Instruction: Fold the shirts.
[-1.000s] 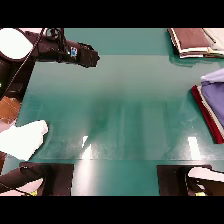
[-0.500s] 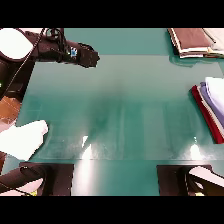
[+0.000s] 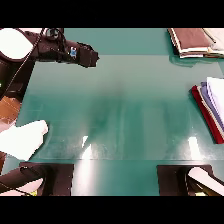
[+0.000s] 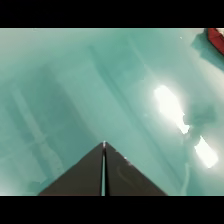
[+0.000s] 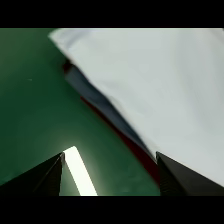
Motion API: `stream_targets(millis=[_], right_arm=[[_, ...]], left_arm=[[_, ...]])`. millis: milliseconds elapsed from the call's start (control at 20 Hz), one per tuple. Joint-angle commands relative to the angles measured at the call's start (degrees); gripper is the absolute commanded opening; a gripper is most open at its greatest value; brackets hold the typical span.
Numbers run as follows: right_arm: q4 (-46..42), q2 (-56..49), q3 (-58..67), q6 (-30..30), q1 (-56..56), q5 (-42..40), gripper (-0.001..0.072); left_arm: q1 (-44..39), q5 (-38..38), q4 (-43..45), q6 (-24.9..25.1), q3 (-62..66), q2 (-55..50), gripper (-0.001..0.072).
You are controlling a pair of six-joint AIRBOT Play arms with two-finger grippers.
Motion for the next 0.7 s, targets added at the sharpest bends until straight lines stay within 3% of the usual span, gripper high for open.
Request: stream_targets(millis=[0,50,100,200,250,650], right_arm=[[2.95,0.74,2.91,0.07,15.93,-1.38,0.0571],[2.45,0.72,3.32,0.04,20.94,-1.73,0.0513],[2.34,0.74,3.32,0.04,25.24,-2.45,0.0393],[2.12,0.74,3.32,0.02,32.72,-3.19,0.0052],[2.1,0.72,3.32,0.02,35.74,-3.63,0.0015],[2.12,0.74,3.32,0.04,42.53,-4.13,0.0016]], left_arm=[[-0.04,1.03,0.72,-0.04,0.0,-0.02,0.0024],[-0.04,1.55,0.72,-0.04,0.0,-0.02,0.0024],[-0.02,2.1,0.74,-0.04,0.0,-0.02,0.0023],[-0.04,3.45,0.72,-0.02,0.0,-0.02,0.0023],[-0.04,4.04,0.72,-0.02,0.0,-0.02,0.0023],[-0.04,4.98,0.74,-0.04,0.0,-0.02,0.0023]])
